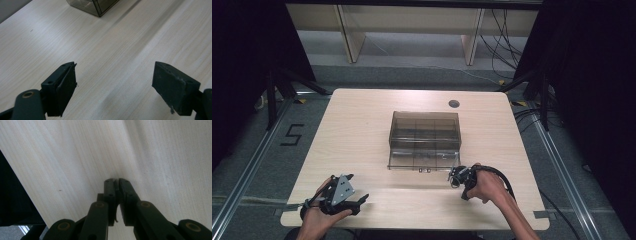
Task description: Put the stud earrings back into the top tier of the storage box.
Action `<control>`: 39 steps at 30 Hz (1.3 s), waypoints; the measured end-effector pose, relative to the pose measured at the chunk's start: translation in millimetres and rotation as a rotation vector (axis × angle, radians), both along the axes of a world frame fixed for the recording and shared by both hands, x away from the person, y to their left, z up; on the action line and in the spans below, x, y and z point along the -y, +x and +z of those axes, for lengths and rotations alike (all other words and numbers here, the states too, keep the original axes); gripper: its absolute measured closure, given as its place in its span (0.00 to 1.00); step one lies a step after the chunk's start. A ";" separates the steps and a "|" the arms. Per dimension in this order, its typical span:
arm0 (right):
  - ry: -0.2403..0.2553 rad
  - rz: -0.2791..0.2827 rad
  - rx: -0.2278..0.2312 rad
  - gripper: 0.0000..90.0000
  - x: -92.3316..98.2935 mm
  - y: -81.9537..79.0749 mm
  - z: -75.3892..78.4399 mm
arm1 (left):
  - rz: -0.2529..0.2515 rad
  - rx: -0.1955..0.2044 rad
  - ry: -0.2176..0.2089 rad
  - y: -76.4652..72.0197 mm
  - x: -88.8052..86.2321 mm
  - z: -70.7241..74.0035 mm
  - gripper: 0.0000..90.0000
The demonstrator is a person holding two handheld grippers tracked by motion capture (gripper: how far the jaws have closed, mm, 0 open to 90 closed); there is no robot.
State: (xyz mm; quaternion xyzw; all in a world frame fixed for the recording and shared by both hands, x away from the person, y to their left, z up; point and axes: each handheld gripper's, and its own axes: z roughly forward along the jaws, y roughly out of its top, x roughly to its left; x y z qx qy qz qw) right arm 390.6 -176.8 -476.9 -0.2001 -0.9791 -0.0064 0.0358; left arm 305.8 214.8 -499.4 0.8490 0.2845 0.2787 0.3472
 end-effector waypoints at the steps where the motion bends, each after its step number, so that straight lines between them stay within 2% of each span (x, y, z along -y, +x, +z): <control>1: -0.033 -0.003 -0.003 0.95 -1.7 0.1 1.7 | -0.004 -0.001 -0.005 0.1 0.4 -0.2 0.21; 2: -0.033 -0.003 -0.003 0.95 -1.7 0.1 1.7 | -0.004 -0.001 -0.005 0.1 0.4 -0.2 0.21; 3: -0.003 0.002 -0.015 0.95 -1.9 0.8 -0.7 | -0.005 -0.002 -0.014 -0.1 0.9 -0.4 0.21; 4: -0.012 0.013 -0.010 0.95 -2.3 2.0 -0.3 | -0.004 -0.002 -0.015 -0.1 0.9 -0.4 0.21; 5: -0.045 0.003 -0.010 0.95 -3.2 1.8 1.7 | -0.002 0.006 0.007 0.5 -0.2 0.2 0.21; 6: -0.047 -0.008 -0.018 0.95 -3.3 2.0 1.9 | 0.002 0.004 0.001 -0.3 -0.2 0.5 0.21; 8: -0.038 0.010 -0.027 0.96 -2.9 4.5 1.3 | -0.006 0.000 0.010 -0.4 -0.9 1.5 0.21; 9: -0.037 -0.003 -0.030 0.96 -2.7 4.6 1.4 | -0.003 0.007 -0.001 0.0 -0.2 0.7 0.21; 11: -0.020 0.017 -0.035 0.96 -1.2 6.5 0.8 | -0.007 -0.003 -0.004 -0.4 -0.8 1.3 0.21; 12: -0.036 -0.012 -0.039 0.96 -3.0 4.5 2.0 | -0.007 -0.003 -0.003 -0.2 -0.8 1.4 0.21; 15: -0.033 -0.005 -0.030 0.96 -1.4 4.0 1.9 | -0.002 0.004 -0.005 -0.1 0.1 0.4 0.21; 17: -0.024 -0.001 -0.027 0.96 0.2 3.7 3.9 | -0.013 -0.002 0.015 0.1 -1.4 1.7 0.21; 18: -0.015 -0.004 -0.024 0.96 1.6 3.5 6.3 | -0.004 0.001 -0.021 0.0 0.2 0.0 0.21; 19: -0.010 0.007 -0.019 0.96 2.6 4.1 8.3 | 0.001 0.006 -0.023 0.1 0.6 -0.5 0.21; 20: -0.004 -0.015 -0.011 0.96 4.0 2.9 13.3 | -0.002 0.006 -0.007 0.2 -0.2 0.3 0.21; 21: 0.004 -0.013 -0.016 0.96 5.5 3.6 16.4 | -0.018 -0.004 0.029 0.3 -2.0 2.3 0.21; 22: 0.001 -0.031 -0.003 0.96 5.7 1.9 21.2 | -0.020 -0.004 0.036 0.2 -2.3 2.7 0.21; 23: 0.010 -0.021 0.017 0.96 7.9 2.7 28.7 | -0.025 -0.013 0.040 0.2 -2.7 3.5 0.21; 25: 0.037 0.001 0.026 0.96 9.6 3.4 36.6 | -0.028 -0.013 0.039 0.3 -2.8 3.5 0.21; 26: 0.036 -0.021 0.037 0.96 8.4 0.9 42.7 | -0.025 -0.009 0.037 0.2 -2.6 3.1 0.21; 27: 0.051 0.011 0.041 0.96 10.4 2.9 46.4 | -0.025 -0.010 0.038 0.3 -2.7 3.0 0.21; 29: 0.050 -0.015 0.062 0.96 10.7 -0.3 57.3 | -0.027 -0.013 0.038 0.3 -3.0 3.4 0.21; 30: 0.057 0.013 0.077 0.96 12.9 0.9 62.8 | -0.026 -0.014 0.037 0.3 -2.9 3.3 0.21; 31: 0.051 0.018 0.095 0.96 13.6 -0.4 69.1 | -0.026 -0.013 0.037 0.2 -3.0 3.4 0.21; 32: 0.038 -0.003 0.107 0.96 12.1 -4.0 76.9 | -0.004 -0.001 0.003 0.3 -1.1 1.2 0.21; 33: 0.056 0.005 0.114 0.96 13.3 -4.6 84.3 | 0.005 0.009 0.000 0.2 -0.6 0.5 0.21; 34: 0.060 -0.004 0.136 0.96 13.0 -5.8 98.6 | -0.002 -0.001 0.002 0.2 -1.1 1.3 0.21; 36: 0.068 0.013 0.141 0.96 13.7 -4.4 104.7 | 0.001 -0.002 -0.007 -0.2 -0.6 1.0 0.21; 38: 0.065 0.016 0.162 0.96 9.9 -4.0 117.5 | -0.020 -0.011 0.048 0.0 -2.9 3.3 0.21; 39: 0.072 0.001 0.165 0.96 7.1 -3.8 122.1 | -0.016 -0.011 0.032 -0.2 -2.2 2.7 0.21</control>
